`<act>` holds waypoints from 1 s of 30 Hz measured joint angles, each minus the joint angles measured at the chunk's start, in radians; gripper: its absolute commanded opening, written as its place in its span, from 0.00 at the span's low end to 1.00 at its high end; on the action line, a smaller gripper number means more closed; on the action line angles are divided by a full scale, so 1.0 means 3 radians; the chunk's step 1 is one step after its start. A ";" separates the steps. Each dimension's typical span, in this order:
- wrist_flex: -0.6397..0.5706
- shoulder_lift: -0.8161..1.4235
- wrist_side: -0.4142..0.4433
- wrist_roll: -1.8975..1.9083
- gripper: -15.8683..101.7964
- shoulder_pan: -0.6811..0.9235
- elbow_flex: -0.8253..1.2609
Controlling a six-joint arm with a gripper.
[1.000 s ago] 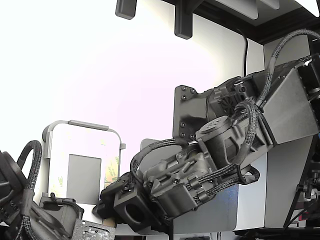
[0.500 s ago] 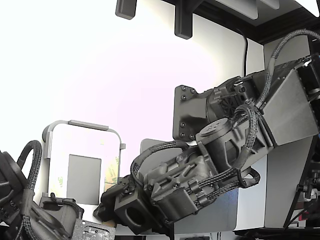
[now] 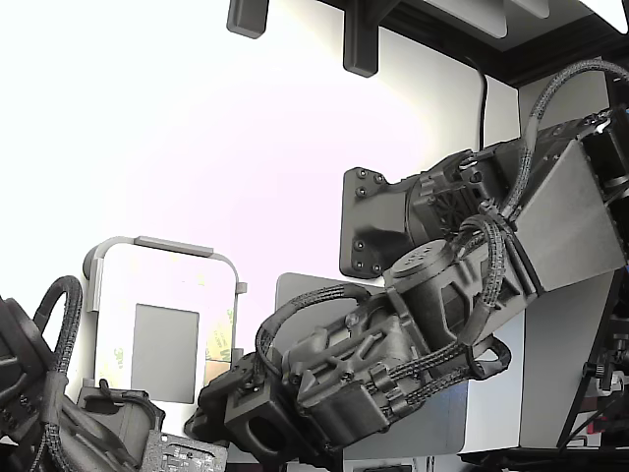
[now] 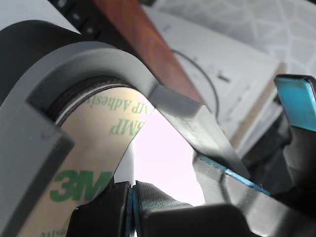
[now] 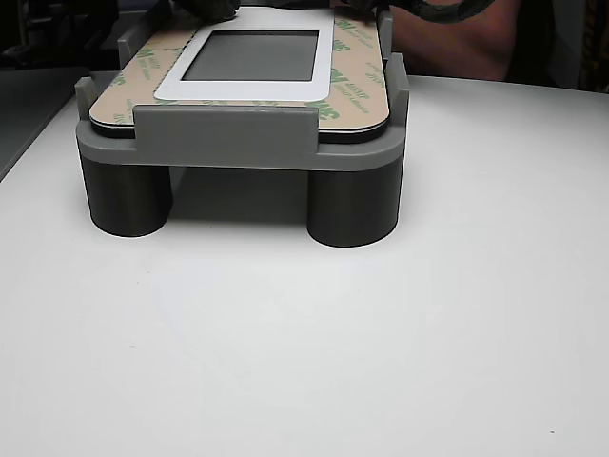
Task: Peel off protective film from adhesive tape.
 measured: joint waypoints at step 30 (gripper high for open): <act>0.0020 -0.0097 0.0041 0.0026 0.06 0.0072 -0.0112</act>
